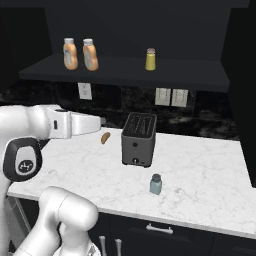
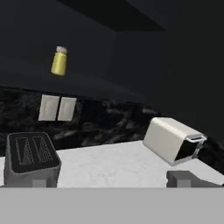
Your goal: Put the shaker and condiment bottle from the counter next to their counterparts in the cabinet.
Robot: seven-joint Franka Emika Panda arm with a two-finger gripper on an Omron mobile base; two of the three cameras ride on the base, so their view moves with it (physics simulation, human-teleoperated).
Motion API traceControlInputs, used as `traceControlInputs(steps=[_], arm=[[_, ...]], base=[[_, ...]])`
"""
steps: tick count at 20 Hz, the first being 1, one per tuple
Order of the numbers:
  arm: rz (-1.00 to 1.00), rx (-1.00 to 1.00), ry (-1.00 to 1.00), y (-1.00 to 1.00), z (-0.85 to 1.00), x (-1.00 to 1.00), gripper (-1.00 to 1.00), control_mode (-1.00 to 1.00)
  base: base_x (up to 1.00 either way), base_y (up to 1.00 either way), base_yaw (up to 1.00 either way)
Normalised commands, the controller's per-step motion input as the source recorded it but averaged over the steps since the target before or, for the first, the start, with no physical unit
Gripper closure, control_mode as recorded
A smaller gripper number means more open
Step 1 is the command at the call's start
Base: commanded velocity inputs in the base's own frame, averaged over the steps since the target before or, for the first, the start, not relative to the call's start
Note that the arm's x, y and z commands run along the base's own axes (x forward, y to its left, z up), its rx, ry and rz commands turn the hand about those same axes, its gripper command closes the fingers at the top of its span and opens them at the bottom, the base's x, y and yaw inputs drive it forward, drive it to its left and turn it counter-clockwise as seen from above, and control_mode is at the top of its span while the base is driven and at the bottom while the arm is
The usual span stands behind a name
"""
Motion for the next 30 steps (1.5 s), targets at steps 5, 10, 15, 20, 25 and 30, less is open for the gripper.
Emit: traceControlInputs(steps=[5, 10, 15, 20, 25, 30], arm=[[-0.65, 0.0, -0.09, -0.09, -0.55, -0.68, -1.0, -1.0], [-0.23, 0.0, -0.08, 0.0, -0.15, -0.28, -1.0, -1.0], [0.0, -0.06, 0.0, -0.16, -0.24, -0.01, -1.0, -1.0], [0.04, -0.14, -0.06, -0.58, -0.99, -0.26, -1.0, -1.0], [0.0, -0.17, -0.15, -0.13, -0.95, -0.15, -1.0, -1.0], [-0.01, -0.19, -0.35, 0.0, -0.99, -0.22, -1.0, -1.0]], base=[[0.0, 0.0, 0.0], [0.0, 0.0, 0.0], [0.0, 0.0, 0.0], [0.0, 0.0, 0.0], [0.0, 0.0, 0.0], [0.0, 0.0, 0.0]])
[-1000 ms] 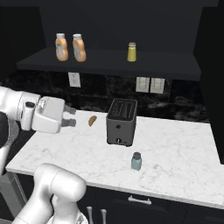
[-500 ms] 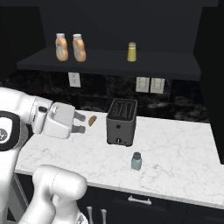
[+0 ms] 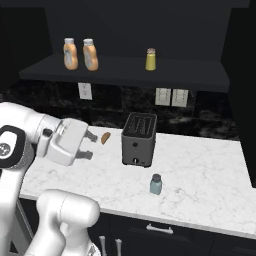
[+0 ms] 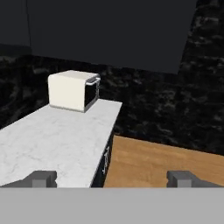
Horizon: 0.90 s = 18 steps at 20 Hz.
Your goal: Put the shaker and condiment bottle from the counter next to their counterparts in the cabinet.
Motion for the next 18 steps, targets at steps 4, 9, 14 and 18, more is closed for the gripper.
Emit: traceControlInputs(steps=[4, 9, 14, 18], arm=[[-0.09, -0.3, -0.45, -0.16, -1.0, -0.55, -1.0, -1.0], [0.0, -0.12, -0.22, -0.21, -0.69, -0.37, -1.0, -1.0], [0.0, 0.0, -0.02, -0.36, -0.2, -0.13, -1.0, -1.0], [0.07, 0.0, -0.05, -0.92, -0.88, -0.47, -1.0, -1.0]], base=[[0.0, 0.0, 0.0], [0.0, 0.0, 0.0], [0.0, 0.0, 0.0], [0.0, 0.0, 0.0]])
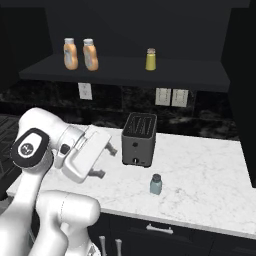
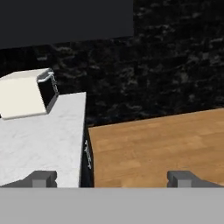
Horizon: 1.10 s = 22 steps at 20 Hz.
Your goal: Put the shaker and condiment bottle from the counter next to their counterparts in the cabinet.
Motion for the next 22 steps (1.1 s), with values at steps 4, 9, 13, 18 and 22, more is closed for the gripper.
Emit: traceControlInputs(steps=[4, 9, 13, 18, 22], arm=[[0.05, -0.03, -0.02, -0.62, -0.67, -0.31, -1.0, -1.0], [0.0, -0.03, -0.08, -0.04, -0.52, -0.09, -1.0, -1.0], [0.03, -0.15, -0.09, 0.0, -0.92, -0.02, -1.0, -1.0], [0.01, -0.13, -0.02, 0.0, -0.59, 0.0, -1.0, -1.0], [0.03, -0.02, -0.05, -0.02, -0.5, 0.0, -1.0, -1.0]], base=[[0.0, 0.0, 0.0], [0.0, 0.0, 0.0], [0.0, 0.0, 0.0], [0.0, 0.0, 0.0], [0.0, 0.0, 0.0]])
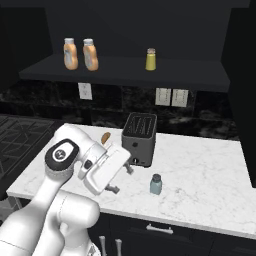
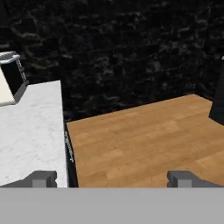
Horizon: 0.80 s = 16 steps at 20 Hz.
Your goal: Put the shaker and condiment bottle from the counter next to their counterparts in the cabinet.
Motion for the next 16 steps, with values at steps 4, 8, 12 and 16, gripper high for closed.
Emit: traceControlInputs(steps=[4, 8, 12, 16], arm=[[0.07, -0.16, -0.09, -0.13, -0.87, 0.0, -1.0, -1.0], [0.17, -0.05, -0.07, -0.07, -0.44, 0.36, -1.0, -1.0], [0.29, 0.0, -0.05, 0.0, -0.25, 0.49, -1.0, -1.0], [0.25, -0.02, -0.07, 0.0, -0.09, 0.3, -1.0, -1.0]], base=[[0.0, 0.0, 0.0], [0.0, 0.0, 0.0], [0.0, 0.0, 0.0], [0.0, 0.0, 0.0]])
